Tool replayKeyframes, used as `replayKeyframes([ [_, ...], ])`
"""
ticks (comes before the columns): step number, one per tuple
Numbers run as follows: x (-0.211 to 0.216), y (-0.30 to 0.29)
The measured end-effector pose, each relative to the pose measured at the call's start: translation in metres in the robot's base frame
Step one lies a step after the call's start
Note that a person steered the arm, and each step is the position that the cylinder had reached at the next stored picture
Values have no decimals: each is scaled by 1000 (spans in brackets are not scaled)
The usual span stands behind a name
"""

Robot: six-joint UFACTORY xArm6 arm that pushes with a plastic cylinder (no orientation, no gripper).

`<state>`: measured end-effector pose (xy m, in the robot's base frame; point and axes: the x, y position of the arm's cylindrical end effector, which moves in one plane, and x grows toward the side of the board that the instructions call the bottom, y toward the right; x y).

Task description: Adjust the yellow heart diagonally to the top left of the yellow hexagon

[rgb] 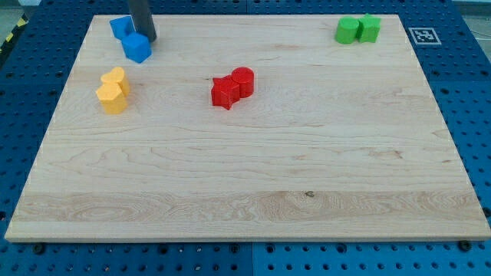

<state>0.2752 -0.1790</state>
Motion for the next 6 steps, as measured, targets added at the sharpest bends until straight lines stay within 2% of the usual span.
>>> replayKeyframes([
  [1,-10,15],
  [2,-22,65],
  [3,17,78],
  [4,51,70],
  [6,62,18],
])
